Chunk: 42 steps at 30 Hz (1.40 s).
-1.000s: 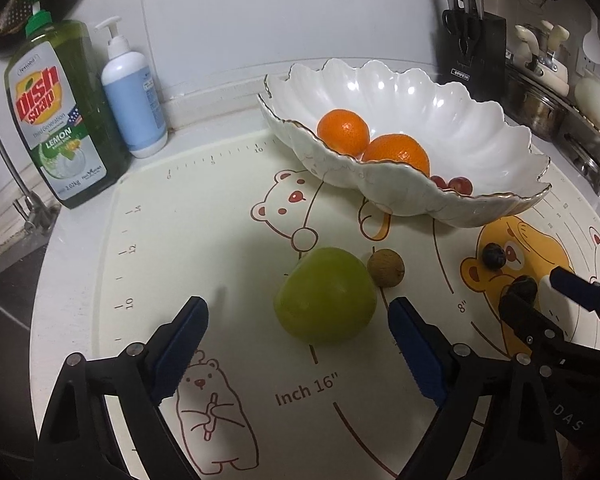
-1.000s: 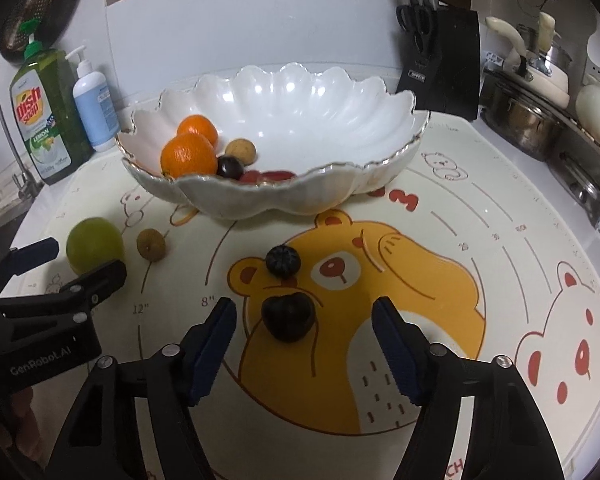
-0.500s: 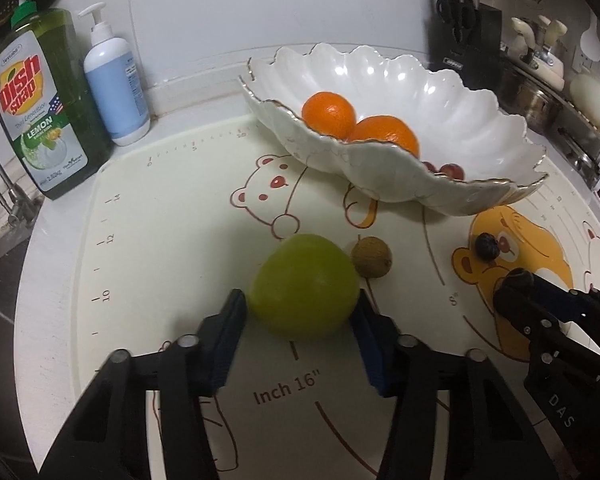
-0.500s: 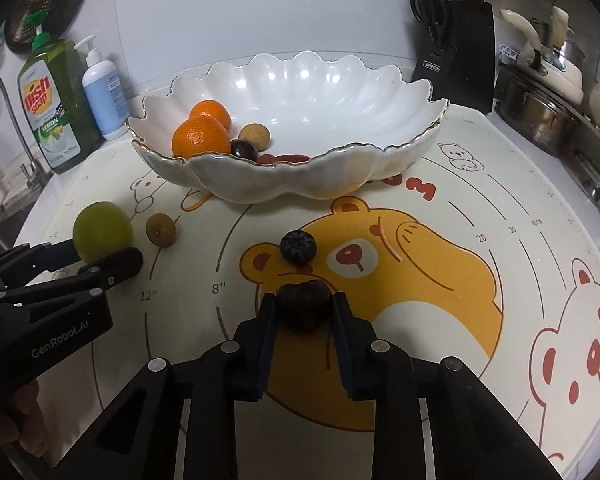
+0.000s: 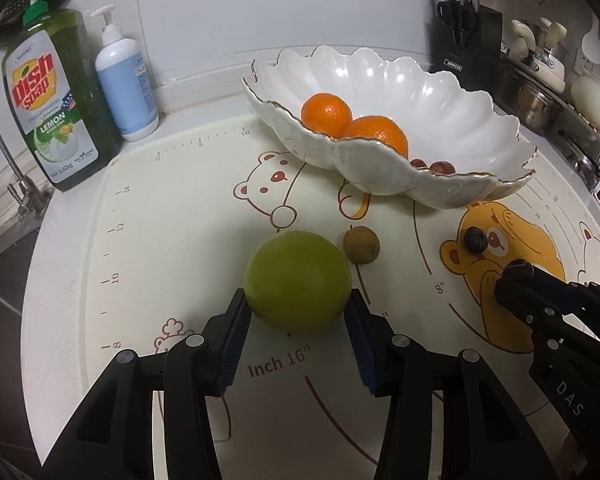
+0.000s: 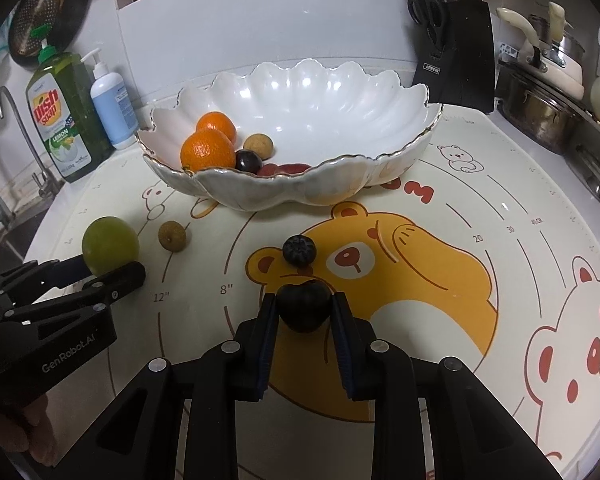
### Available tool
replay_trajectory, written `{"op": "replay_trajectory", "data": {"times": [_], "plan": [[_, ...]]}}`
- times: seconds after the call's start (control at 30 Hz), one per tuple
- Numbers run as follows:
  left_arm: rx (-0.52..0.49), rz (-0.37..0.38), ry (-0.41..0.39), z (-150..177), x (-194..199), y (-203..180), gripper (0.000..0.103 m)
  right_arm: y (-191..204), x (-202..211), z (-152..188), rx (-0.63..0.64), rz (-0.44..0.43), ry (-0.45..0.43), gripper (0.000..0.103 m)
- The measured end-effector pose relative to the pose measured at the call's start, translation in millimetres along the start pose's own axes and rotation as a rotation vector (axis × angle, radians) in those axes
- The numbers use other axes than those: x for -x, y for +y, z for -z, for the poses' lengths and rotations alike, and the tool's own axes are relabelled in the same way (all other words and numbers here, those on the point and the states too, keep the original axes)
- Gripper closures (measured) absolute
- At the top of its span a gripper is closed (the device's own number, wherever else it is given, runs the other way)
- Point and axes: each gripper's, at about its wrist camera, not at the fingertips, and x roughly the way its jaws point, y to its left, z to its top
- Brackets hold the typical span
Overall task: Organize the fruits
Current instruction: 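Close the left tool on the green apple while the right tool grasps the dark plum, then carry the green apple with the left tool into the bowl while the right tool carries the plum there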
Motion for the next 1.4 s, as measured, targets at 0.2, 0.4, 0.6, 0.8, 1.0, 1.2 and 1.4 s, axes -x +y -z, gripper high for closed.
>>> {"op": "replay_trajectory", "data": {"times": [0.2,0.4,0.6,0.8,1.0,1.2,1.4], "plan": [[0.014,-0.008,-0.021,-1.7,14.3,-3.0,0.059,-4.1,10.3,-1.9,0.0,-0.009,-0.019,0.075],[0.002,-0.028,-0.028,-1.6,16.7,-8.6,0.06,-9.4,17.7,-1.1,0.002,-0.011,-0.03,0.075],[0.001,-0.037,-0.03,-2.1,16.8,-10.7,0.06,-10.8,19.7,0.2,0.0,-0.019,-0.031,0.075],[-0.004,-0.024,-0.024,-3.0,12.6,-12.4,0.059,-11.4,19.7,0.3,-0.006,-0.021,-0.029,0.075],[-0.006,-0.033,-0.019,-3.4,4.1,-14.4,0.05,-12.2,15.9,-1.1,-0.009,-0.016,-0.02,0.075],[-0.01,-0.052,-0.026,-6.5,-0.7,-13.9,0.054,-12.0,11.3,-0.7,-0.008,-0.014,-0.014,0.075],[-0.002,-0.048,-0.024,-7.1,0.2,-10.7,0.057,-10.2,10.5,0.1,-0.005,-0.019,-0.015,0.075]]}}
